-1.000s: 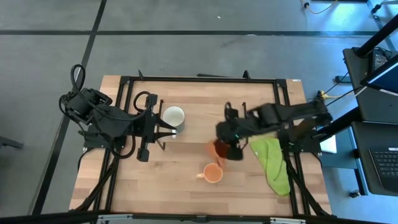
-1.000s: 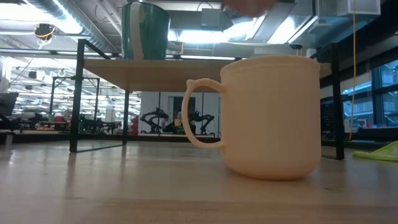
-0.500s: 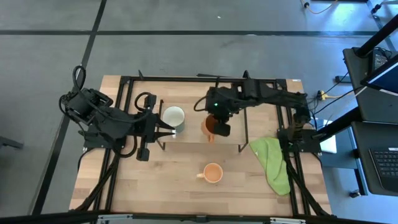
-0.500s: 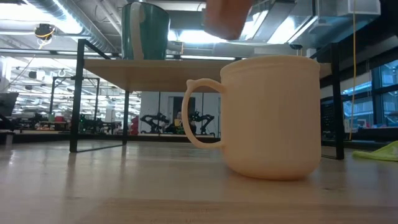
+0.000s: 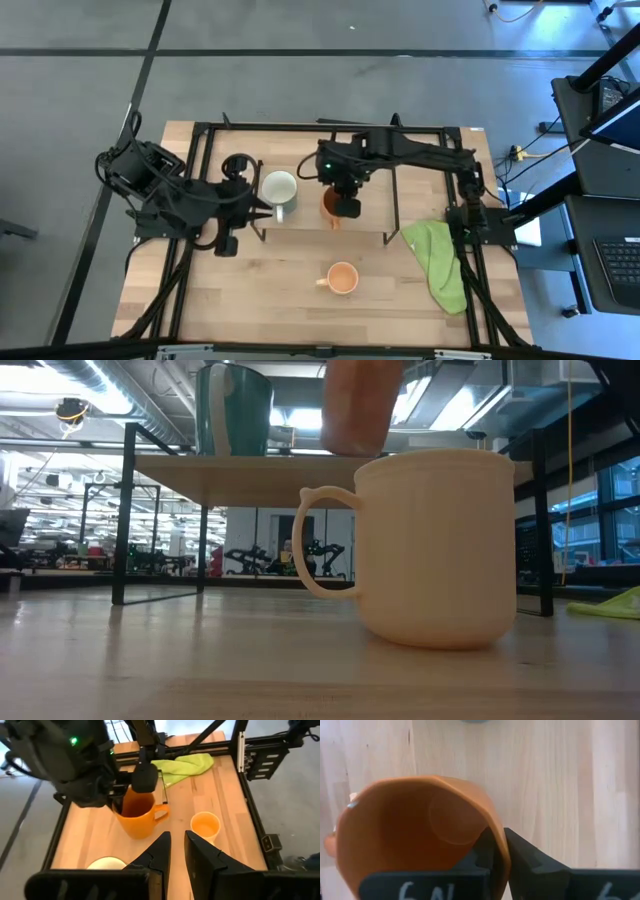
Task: Stack small to large cups/mugs on shelf
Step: Put the orange mug on the shelf
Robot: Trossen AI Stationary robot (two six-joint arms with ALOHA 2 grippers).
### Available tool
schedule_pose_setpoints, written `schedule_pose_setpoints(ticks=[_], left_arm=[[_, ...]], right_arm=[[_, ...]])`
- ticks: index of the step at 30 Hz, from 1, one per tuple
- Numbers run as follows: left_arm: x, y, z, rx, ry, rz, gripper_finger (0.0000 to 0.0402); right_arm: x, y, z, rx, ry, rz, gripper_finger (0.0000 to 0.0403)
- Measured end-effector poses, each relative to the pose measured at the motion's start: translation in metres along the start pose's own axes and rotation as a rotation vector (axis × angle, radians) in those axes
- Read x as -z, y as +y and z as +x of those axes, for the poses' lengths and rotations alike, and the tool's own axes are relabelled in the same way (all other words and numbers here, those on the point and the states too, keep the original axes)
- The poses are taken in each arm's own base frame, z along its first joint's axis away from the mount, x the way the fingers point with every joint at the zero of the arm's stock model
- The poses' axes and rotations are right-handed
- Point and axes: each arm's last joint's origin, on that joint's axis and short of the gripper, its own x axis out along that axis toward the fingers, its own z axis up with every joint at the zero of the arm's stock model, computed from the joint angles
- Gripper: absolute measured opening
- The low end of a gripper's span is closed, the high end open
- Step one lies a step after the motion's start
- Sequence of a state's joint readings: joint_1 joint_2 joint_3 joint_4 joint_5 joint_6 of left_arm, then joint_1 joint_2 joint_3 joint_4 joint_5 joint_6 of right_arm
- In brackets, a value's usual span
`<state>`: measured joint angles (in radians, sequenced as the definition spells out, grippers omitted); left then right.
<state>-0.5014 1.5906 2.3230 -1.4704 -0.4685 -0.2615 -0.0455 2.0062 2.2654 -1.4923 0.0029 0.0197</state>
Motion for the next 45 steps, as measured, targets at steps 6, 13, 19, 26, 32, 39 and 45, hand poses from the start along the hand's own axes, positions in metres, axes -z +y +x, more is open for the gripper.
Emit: schedule_pose_setpoints(ticks=[6, 13, 19, 26, 32, 39, 45], left_arm=[[0.000, 0.000, 0.000, 0.008, 0.005, -0.024, 0.0049], [0.000, 0.000, 0.000, 0.010, 0.005, -0.048, 0.0049], [0.000, -0.001, 0.000, 0.011, 0.004, -0.067, 0.0049], [-0.001, -0.001, 0.000, 0.012, -0.003, -0.075, 0.0049], [-0.001, -0.001, 0.000, 0.012, -0.003, -0.076, 0.0049], [0.000, -0.001, -0.001, 0.015, -0.004, -0.074, 0.0049], [0.000, -0.002, -0.001, 0.018, -0.004, -0.072, 0.0049]], right_arm=[[-0.006, -0.012, 0.000, 0.002, -0.055, 0.010, 0.0029], [-0.007, -0.024, 0.005, -0.020, -0.049, 0.030, 0.0029], [-0.007, -0.024, 0.006, -0.045, -0.048, 0.025, 0.0030], [-0.007, -0.032, 0.008, -0.068, -0.035, 0.049, 0.0030], [-0.006, -0.038, 0.014, -0.078, -0.007, 0.077, 0.0032], [-0.008, -0.038, 0.025, -0.121, 0.034, 0.097, 0.0059], [-0.011, -0.038, 0.025, -0.121, -0.003, 0.091, 0.0068]])
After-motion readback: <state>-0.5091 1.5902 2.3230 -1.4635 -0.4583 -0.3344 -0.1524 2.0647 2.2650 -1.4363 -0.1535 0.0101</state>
